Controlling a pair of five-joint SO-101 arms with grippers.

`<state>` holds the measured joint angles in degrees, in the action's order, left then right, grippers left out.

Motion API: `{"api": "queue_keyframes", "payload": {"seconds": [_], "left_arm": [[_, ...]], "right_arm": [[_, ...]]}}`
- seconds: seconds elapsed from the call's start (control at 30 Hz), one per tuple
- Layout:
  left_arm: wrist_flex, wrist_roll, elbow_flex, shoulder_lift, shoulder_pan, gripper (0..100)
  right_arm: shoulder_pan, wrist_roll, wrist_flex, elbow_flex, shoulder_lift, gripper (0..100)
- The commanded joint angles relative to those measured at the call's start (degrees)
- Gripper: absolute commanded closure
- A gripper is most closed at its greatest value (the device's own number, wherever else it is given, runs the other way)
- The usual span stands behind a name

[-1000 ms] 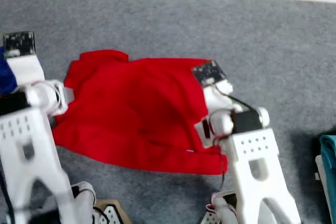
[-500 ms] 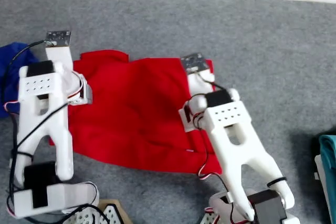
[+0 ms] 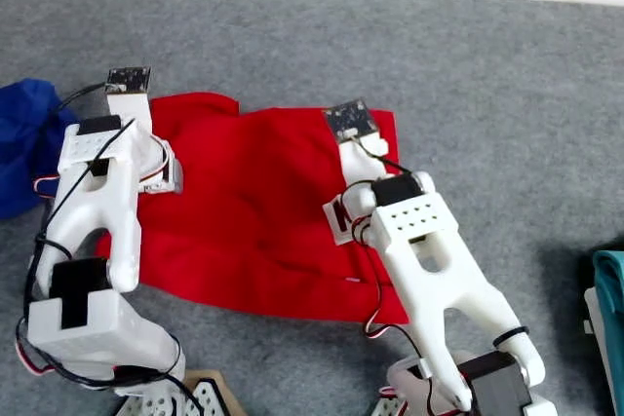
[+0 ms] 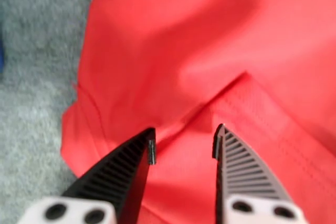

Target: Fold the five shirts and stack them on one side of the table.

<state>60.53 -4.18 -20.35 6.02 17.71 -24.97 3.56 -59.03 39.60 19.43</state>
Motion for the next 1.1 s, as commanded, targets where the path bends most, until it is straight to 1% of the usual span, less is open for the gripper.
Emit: {"api": "queue_keyframes", "payload": {"seconds": [0.0,0.23,0.37,0.43,0.6,0.8,1.07], "left_arm": [[-1.23,0.53,1.89,0.04,-2.51,81],[-1.23,0.53,-1.19,-0.22,-3.91,83],[-1.23,0.53,-0.84,-0.4,-3.74,93],[-1.23,0.53,-0.92,-0.4,-4.0,96],[-0.97,0.53,-1.27,-0.31,-5.32,96],[-0.88,0.53,-1.45,-0.04,-7.6,96],[-1.23,0.62,-0.66,-0.48,-7.78,95]], "right_arm": [[-0.66,-0.53,2.42,1.1,0.4,72.8],[-0.66,-0.62,4.09,3.12,0.66,72.8],[-0.66,-0.7,4.09,3.3,0.31,72.8],[-0.66,-0.7,4.18,3.3,0.22,72.8],[-0.66,-0.7,4.26,3.38,0.22,72.8],[-0.57,-0.53,8.04,7.16,0.66,72.8],[-0.57,-0.62,8.04,7.52,0.66,72.8]]}}
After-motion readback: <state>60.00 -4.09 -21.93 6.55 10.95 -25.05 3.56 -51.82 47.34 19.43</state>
